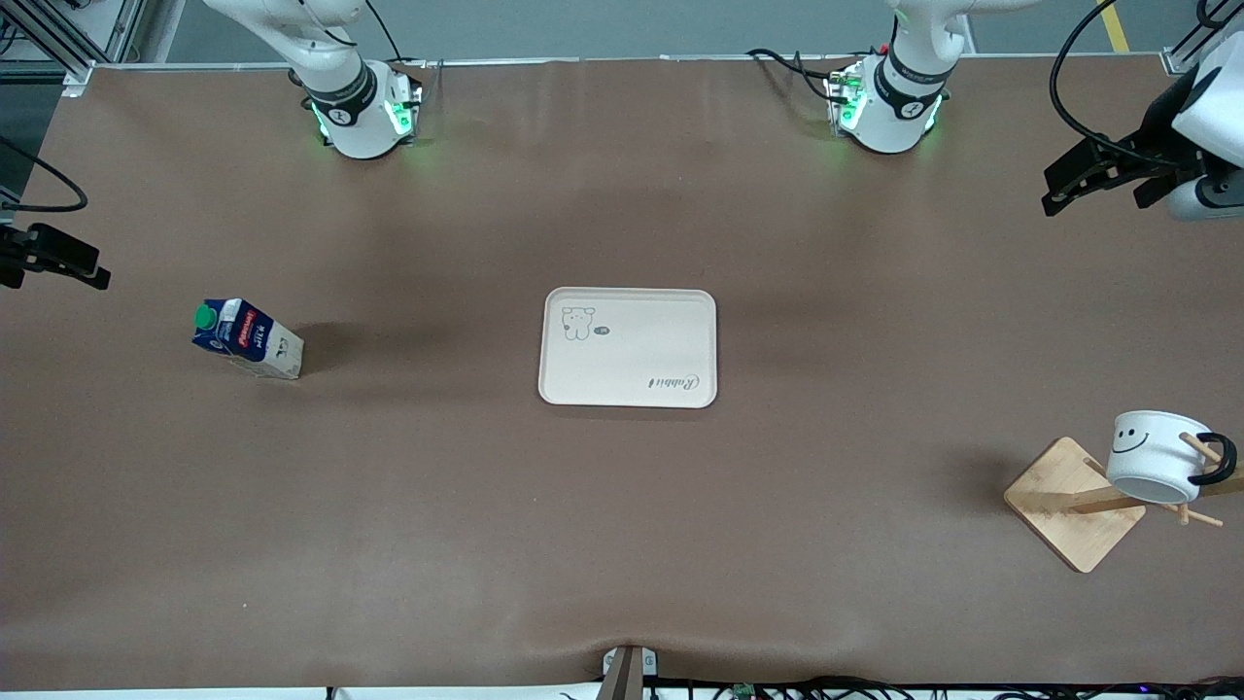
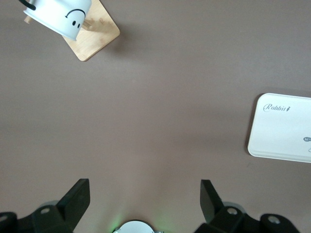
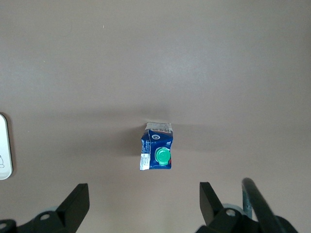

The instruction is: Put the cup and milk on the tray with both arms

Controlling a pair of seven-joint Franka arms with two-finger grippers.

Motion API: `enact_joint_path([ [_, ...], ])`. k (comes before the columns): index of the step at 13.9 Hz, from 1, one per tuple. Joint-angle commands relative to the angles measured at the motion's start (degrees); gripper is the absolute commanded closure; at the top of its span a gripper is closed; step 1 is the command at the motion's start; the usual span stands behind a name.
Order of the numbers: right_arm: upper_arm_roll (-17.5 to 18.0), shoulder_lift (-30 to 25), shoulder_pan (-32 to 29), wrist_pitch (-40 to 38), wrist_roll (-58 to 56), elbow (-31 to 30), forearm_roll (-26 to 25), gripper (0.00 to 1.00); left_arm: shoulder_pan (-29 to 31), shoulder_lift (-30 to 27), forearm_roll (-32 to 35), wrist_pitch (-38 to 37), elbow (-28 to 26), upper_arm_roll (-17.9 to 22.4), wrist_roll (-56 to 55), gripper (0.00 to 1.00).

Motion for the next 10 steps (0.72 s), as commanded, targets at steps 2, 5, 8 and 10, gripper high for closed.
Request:
enact_joint_path([
  [2, 0.4, 0.8, -0.7, -0.6, 0.3, 1.4, 0.8, 0.0, 0.3, -0.1, 1.5, 0.4, 1.2, -0.2, 0.5, 0.0],
  [5, 0.4, 0.8, -0.7, -0.6, 0.3, 1.5, 0.8, 0.0, 0.4, 0.6, 2.0, 0.5, 1.7, 0.0, 0.5, 0.0],
  [8, 0.4, 0.9, -0.8, -0.6, 0.3, 1.5, 0.8, 0.0, 2.4, 1.3, 2.7, 5.3, -1.4, 0.2, -0.6, 0.0],
  [10, 0.4, 0.9, -0.7, -0.6, 0.3, 1.5, 0.8, 0.0, 3.5, 1.2, 2.7, 8.8, -3.5, 0.3, -0.7, 0.0],
])
